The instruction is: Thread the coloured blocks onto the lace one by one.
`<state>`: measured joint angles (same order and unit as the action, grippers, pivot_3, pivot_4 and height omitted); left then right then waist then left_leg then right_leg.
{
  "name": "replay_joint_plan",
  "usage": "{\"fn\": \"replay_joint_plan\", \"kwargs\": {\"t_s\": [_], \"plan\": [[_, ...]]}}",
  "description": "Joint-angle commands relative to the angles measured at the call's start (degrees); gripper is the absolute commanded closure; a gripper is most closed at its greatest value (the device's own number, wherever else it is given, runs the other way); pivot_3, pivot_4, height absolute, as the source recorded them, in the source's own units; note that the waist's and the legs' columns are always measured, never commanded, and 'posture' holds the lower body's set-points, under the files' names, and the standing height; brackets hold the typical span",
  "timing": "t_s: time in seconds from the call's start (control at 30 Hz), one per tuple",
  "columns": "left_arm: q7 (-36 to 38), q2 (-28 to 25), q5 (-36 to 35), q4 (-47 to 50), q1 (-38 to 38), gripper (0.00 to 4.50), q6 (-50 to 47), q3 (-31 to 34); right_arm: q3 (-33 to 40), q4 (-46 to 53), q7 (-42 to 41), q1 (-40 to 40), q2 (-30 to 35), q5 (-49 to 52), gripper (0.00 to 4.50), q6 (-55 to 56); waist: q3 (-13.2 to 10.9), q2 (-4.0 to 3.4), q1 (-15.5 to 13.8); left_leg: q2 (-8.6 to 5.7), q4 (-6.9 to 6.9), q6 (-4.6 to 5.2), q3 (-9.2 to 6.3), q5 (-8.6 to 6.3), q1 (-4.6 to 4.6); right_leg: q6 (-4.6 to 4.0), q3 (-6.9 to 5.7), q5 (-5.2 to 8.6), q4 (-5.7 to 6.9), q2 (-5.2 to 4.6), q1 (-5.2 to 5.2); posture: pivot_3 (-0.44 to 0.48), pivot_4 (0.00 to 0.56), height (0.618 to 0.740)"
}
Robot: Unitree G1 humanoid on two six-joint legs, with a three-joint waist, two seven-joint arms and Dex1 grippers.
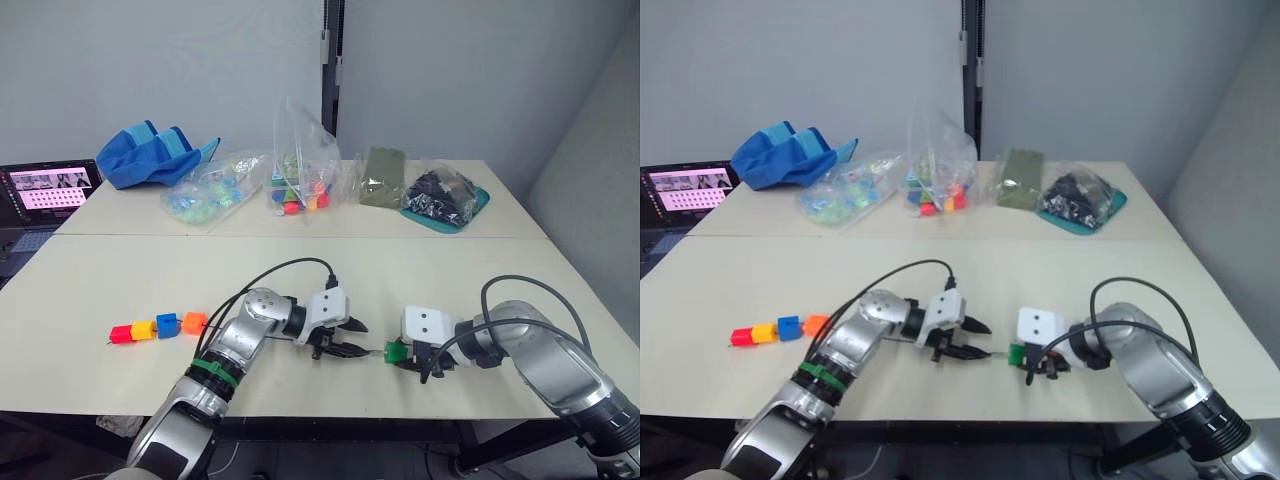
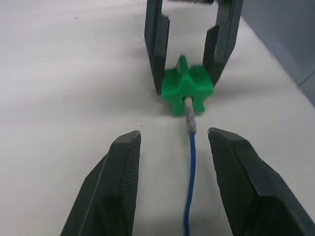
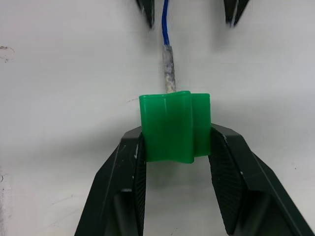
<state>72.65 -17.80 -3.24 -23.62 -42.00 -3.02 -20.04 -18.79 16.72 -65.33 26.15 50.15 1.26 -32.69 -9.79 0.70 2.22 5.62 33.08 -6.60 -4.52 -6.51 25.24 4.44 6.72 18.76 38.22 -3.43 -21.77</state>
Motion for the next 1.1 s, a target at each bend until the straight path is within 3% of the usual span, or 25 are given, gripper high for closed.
{"fn": "replay_joint_plan", "kwargs": {"t_s": [0.03, 0.07, 0.33, 1.1], "plan": [[0.53, -0.48, -0.2, 2.28, -0.06, 2.19, -0.77, -0.3, -0.24, 0.26, 0.3, 0.44, -0.72, -0.13, 3.21, 0.43, 0.0, 0.0, -0.02, 0.0, 0.0, 0.0, 0.0, 0.0, 0.0, 0.0, 0.0, 0.0, 0.0, 0.0, 0.0, 0.0, 0.15, 0.74], [0.61, -0.54, -0.24, 2.38, 0.17, 2.19, -0.94, -0.48, -0.32, 0.18, 0.31, 0.5, -0.83, -0.15, 3.21, 0.48, 0.0, 0.0, -0.02, 0.0, 0.0, 0.0, 0.0, 0.0, 0.0, 0.0, 0.0, 0.0, 0.0, 0.0, 0.0, 0.0, 0.15, 0.74], [0.71, -0.7, -0.15, 4.88, 2.04, 4.5, -4.64, -2.58, -0.72, -0.49, 0.5, 0.89, -1.44, -0.5, 3.21, 0.64, 0.01, 0.0, 0.12, 0.0, 0.0, 0.01, -0.01, 0.0, -0.01, 0.0, 0.0, 0.0, 0.03, 0.0, 0.0, 0.0, 0.15, 0.74], [-1.94, 3.1, 1.16, 5.13, 1.08, 4.5, -6.27, -4.38, -2.62, 3.18, 1.65, 0.33, -4.03, -0.38, 3.21, -2.26, 0.01, 0.0, 0.16, 0.0, 0.02, 0.02, -0.01, 0.0, -0.06, 0.0, 0.0, 0.0, 0.03, 0.01, 0.07, 0.0, 0.15, 0.74]]}}
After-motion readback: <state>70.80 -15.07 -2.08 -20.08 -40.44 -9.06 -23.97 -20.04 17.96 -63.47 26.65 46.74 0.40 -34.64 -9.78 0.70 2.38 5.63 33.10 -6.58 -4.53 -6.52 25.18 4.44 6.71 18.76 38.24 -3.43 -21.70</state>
